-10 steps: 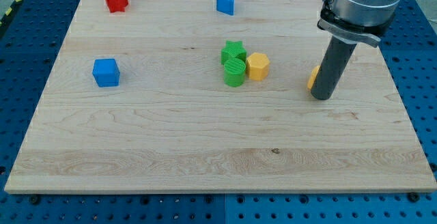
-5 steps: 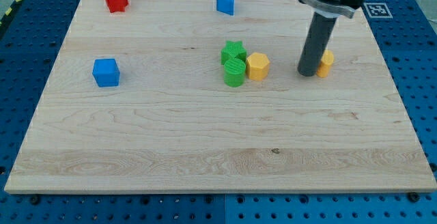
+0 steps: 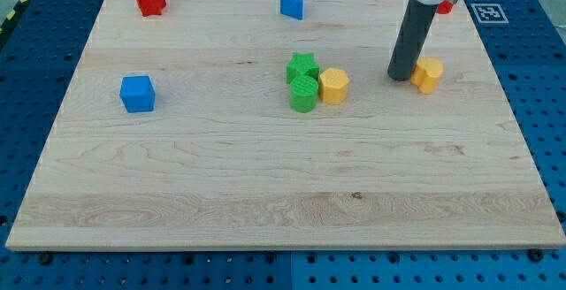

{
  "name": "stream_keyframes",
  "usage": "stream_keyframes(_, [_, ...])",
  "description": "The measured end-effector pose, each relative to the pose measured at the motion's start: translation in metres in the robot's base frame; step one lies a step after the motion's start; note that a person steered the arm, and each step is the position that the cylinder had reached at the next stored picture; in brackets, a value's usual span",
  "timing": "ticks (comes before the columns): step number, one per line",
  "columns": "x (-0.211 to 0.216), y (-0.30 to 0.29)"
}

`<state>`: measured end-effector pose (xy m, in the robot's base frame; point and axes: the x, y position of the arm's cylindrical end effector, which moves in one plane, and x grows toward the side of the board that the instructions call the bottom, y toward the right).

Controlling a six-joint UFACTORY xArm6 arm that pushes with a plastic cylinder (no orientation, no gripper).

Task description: Place the yellow heart at the right center of the board

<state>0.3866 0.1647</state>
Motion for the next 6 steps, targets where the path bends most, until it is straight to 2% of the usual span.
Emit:
stream_keyframes(2, [0.014,0.041])
stream_keyframes(6, [0.001,0.053])
